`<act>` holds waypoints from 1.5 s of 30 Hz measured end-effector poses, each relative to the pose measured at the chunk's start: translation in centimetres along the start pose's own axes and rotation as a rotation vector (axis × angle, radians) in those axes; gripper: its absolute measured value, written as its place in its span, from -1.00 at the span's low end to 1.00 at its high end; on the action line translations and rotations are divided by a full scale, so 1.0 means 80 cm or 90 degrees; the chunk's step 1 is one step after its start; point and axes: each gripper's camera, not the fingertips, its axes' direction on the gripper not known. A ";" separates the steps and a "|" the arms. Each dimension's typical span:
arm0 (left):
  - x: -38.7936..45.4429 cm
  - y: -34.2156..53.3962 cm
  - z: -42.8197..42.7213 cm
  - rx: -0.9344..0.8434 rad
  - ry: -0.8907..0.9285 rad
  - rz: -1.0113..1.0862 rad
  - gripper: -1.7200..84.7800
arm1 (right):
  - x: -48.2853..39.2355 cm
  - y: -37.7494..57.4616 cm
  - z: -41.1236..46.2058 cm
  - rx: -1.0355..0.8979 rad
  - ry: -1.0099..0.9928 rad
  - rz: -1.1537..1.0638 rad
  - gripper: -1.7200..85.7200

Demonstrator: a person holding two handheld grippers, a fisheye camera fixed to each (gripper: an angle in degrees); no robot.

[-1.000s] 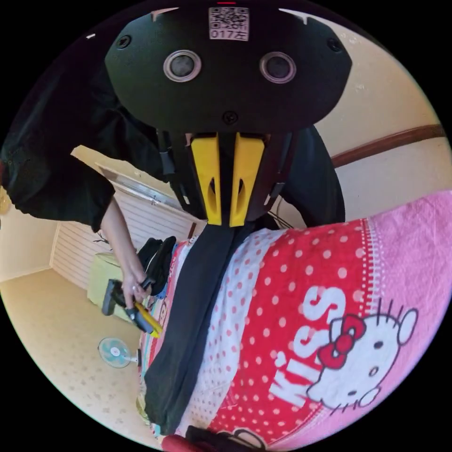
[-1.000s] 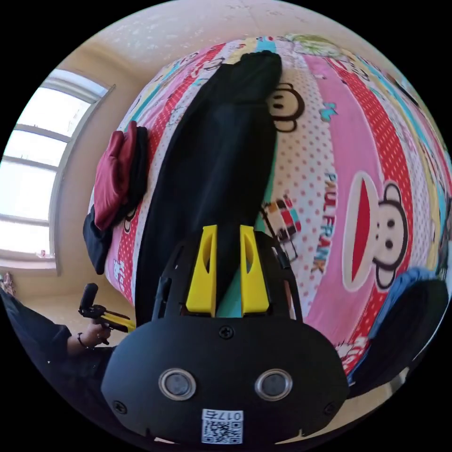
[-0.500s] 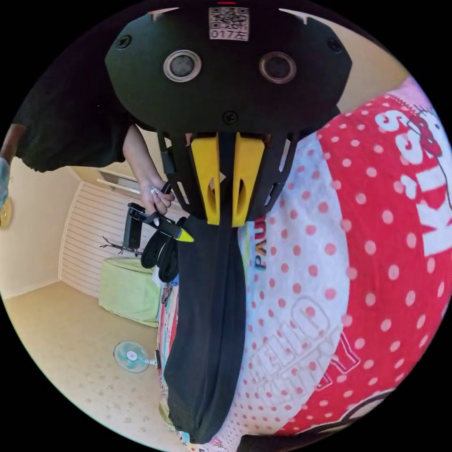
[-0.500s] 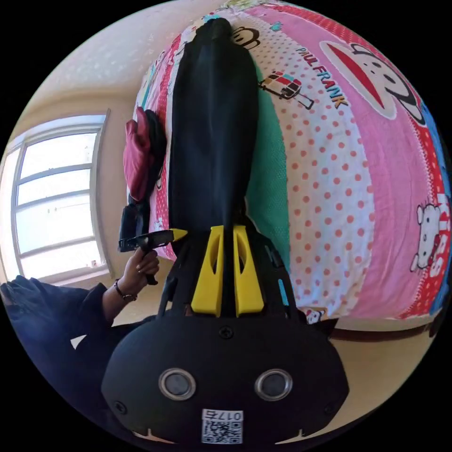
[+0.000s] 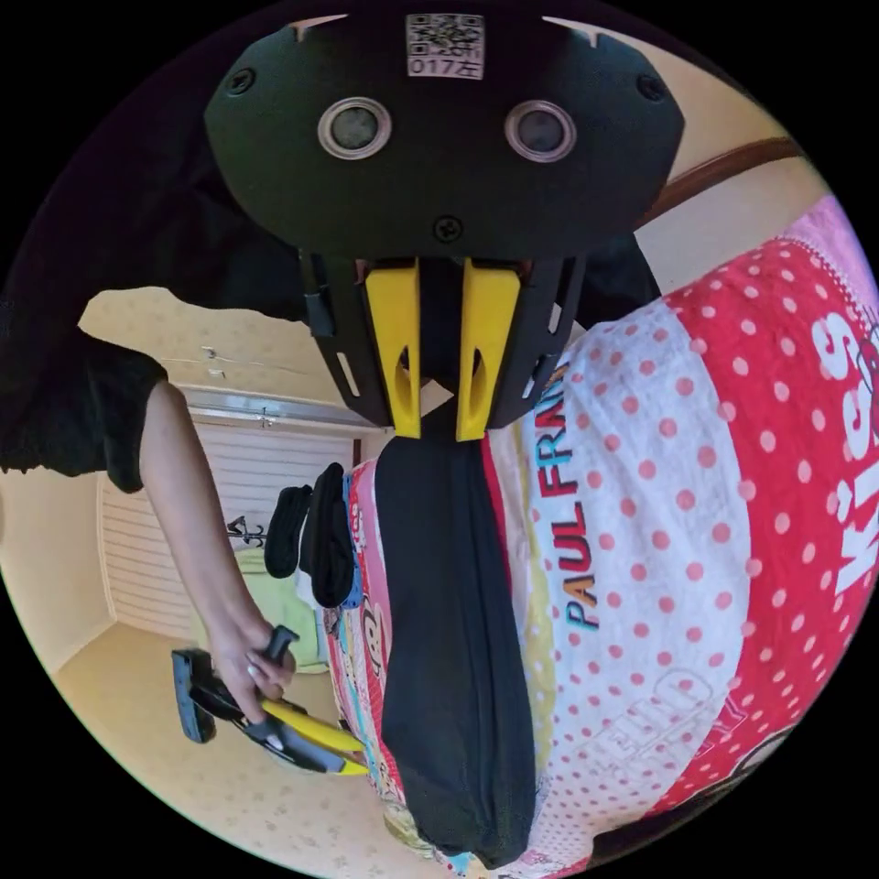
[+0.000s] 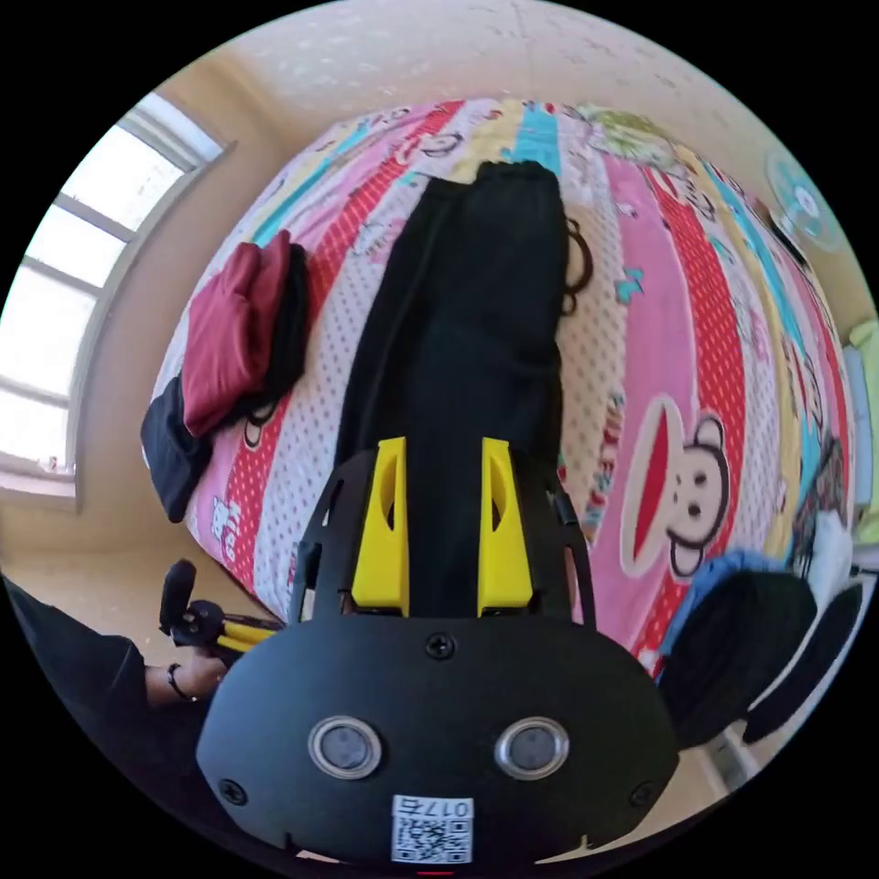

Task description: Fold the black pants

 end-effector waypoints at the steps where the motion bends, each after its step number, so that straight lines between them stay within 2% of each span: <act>1: 0.001 -0.002 0.001 0.007 -0.006 0.005 -0.81 | -0.013 -0.060 0.011 0.025 0.015 -0.026 -0.68; 3: 0.006 -0.007 0.001 0.037 -0.036 0.022 -0.84 | -0.025 -0.136 0.033 0.050 0.010 -0.025 -0.67; 5: 0.010 -0.007 0.000 0.059 -0.059 0.033 -0.90 | -0.029 -0.204 0.092 -0.003 0.018 0.008 -0.68; 7: 0.009 -0.006 0.005 0.061 -0.063 0.046 -0.96 | -0.023 -0.216 0.155 -0.096 0.084 0.072 -0.74; 8: 0.007 -0.005 0.010 0.055 -0.053 0.044 -0.96 | -0.019 -0.202 0.174 -0.097 0.093 0.097 -0.77; 10: 0.004 -0.001 0.019 0.052 -0.045 0.033 -0.97 | -0.021 -0.168 0.154 0.000 0.047 0.122 -0.82; 12: 0.003 0.008 0.028 0.059 -0.039 0.016 -0.97 | -0.032 -0.148 0.127 0.047 0.042 0.130 -0.86; 16: -0.002 0.020 0.045 0.062 -0.009 -0.004 -0.89 | -0.084 -0.134 0.054 0.130 -0.030 0.051 -0.88; 20: -0.011 0.027 0.063 0.065 0.010 -0.024 -0.84 | -0.108 -0.148 0.064 0.077 -0.173 -0.001 -0.89; 22: -0.012 0.028 0.066 0.073 0.001 -0.031 -0.82 | -0.106 -0.150 0.073 0.035 -0.202 -0.010 -0.89; 24: -0.015 0.029 0.065 0.093 -0.005 -0.045 -0.75 | -0.093 -0.139 0.051 0.053 -0.206 0.004 -0.89; 28: -0.033 0.024 0.058 0.144 0.026 -0.061 -0.71 | -0.043 -0.064 -0.039 0.105 -0.206 0.026 -0.84; 31: -0.049 0.005 0.057 0.166 0.045 -0.069 -0.69 | 0.018 0.032 -0.080 0.080 -0.198 0.082 -0.79; 33: -0.053 -0.019 0.054 0.170 0.009 -0.052 -0.68 | 0.058 0.098 -0.089 0.045 -0.207 0.118 -0.76; 37: -0.066 -0.056 0.053 0.164 0.011 -0.035 -0.67 | 0.134 0.241 -0.084 -0.020 -0.389 0.186 -0.58; 41: -0.098 -0.089 0.097 0.054 0.182 -0.055 -0.68 | 0.150 0.315 -0.072 -0.035 -0.517 0.224 -0.55; 45: -0.082 -0.061 0.140 0.037 0.119 -0.062 -0.78 | 0.102 0.332 -0.051 -0.102 -0.594 0.152 -0.61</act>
